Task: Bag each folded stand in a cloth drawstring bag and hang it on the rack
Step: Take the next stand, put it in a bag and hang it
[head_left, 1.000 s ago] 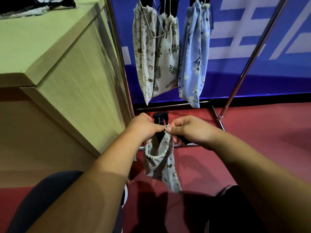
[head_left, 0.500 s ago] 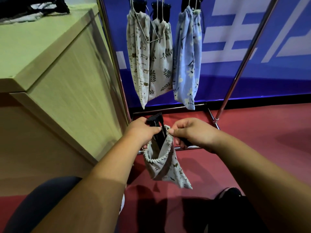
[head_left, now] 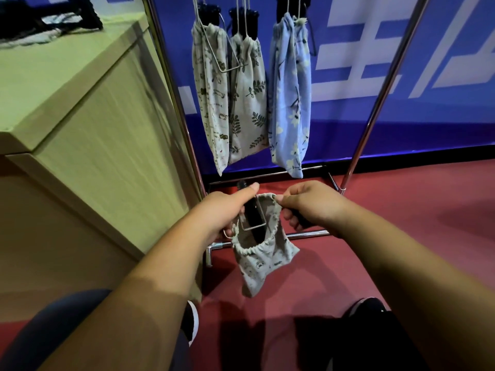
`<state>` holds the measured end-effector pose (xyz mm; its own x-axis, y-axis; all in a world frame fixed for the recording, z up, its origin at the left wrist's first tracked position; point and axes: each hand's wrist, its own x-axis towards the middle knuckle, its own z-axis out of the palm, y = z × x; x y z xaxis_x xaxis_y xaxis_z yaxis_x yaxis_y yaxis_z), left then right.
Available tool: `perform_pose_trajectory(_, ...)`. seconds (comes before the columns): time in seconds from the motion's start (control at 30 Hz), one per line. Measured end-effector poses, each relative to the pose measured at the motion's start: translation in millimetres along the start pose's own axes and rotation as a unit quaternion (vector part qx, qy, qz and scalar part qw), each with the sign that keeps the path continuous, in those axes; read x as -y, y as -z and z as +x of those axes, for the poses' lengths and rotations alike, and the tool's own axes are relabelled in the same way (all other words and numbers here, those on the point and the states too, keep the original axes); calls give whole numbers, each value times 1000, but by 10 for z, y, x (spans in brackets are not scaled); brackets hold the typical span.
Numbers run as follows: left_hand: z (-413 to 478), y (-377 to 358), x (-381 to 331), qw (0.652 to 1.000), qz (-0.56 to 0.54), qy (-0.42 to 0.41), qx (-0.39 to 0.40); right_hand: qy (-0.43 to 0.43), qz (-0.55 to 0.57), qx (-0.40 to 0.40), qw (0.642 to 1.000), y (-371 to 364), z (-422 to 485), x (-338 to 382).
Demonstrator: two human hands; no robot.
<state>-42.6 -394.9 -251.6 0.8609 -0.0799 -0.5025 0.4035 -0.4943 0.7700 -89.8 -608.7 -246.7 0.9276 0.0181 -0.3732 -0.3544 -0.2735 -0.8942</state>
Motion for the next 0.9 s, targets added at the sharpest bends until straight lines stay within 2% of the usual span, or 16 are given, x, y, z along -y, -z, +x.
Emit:
perform_pose_trajectory(0.13,-42,38,-2,998,-39,36,44,-13,16,-56,998,19,50,-3)
perform_pose_trajectory(0.23,-66,68,28,995,-55,23,78,-25,34,-93,995,5,71,33)
perform_pose_trajectory(0.43,-147,183,73,995,1,15,95,-5,69,-143,987,-70,126,129)
perform_pose_trajectory(0.67,-226,317,78,994,78,-5,76,-2,224,-108,969,-162,136,317)
perform_pose_trajectory(0.8,-283,338,58,993,90,-8,79,18,354,-9,935,-216,148,422)
perform_pose_trajectory(0.9,-297,351,35,993,97,-12,61,43,361,8,931,-236,136,461)
